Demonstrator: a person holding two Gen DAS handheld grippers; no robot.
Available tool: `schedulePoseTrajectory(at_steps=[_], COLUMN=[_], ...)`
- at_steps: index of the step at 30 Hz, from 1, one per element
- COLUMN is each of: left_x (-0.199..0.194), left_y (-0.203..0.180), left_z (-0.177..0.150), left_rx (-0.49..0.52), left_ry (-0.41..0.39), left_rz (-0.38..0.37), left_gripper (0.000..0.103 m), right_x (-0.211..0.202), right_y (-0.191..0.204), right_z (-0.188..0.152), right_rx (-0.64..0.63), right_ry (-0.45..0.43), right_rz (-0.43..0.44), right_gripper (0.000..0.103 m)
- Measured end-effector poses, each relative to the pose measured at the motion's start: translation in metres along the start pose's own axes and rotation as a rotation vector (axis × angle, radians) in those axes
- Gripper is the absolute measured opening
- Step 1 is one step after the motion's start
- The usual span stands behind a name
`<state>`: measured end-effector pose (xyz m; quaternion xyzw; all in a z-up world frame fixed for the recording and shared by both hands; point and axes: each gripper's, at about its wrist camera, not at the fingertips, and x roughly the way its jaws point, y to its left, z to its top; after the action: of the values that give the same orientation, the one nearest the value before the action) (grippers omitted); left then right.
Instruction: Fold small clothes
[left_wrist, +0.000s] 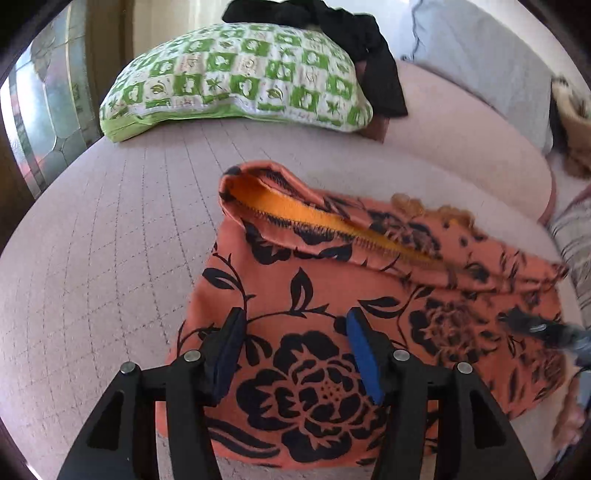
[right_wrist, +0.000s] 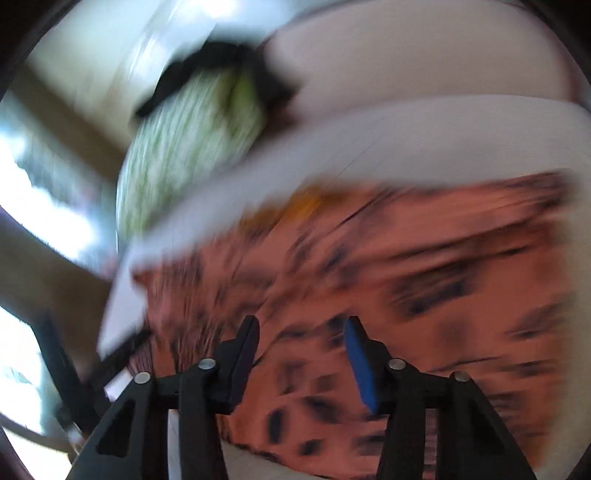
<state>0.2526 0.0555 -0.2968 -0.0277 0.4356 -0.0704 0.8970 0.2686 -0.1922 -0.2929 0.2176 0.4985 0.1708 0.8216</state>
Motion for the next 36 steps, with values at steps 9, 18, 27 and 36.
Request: schedulePoseTrajectory(at_steps=[9,18,27,36], left_x=[0.008,0.001,-0.005,-0.001], left_y=[0.028,0.037,0.039,0.047], left_z=[0.024,0.031,0.013,0.019], left_rx=[-0.075,-0.112,-0.076,-0.077], left_ry=[-0.026,-0.029,0.021,0.009], left_rz=[-0.003,0.107,0.191,0.187], left_gripper=[0.060,0.060,0.060,0.060], right_x=[0.044,-0.057,-0.082,-0.011], right_y=[-0.013,-0.088,-0.142,-0.148], right_z=[0.126,0.035,-0.004,0.068], right_rx=[0.204,0.163,0.314,0.270], right_ry=[-0.284,-0.299,-0.264,-0.128], right_rz=[-0.157,-0.321,-0.315,-0.399], right_gripper=[0.048,0.048,0.044,0.047])
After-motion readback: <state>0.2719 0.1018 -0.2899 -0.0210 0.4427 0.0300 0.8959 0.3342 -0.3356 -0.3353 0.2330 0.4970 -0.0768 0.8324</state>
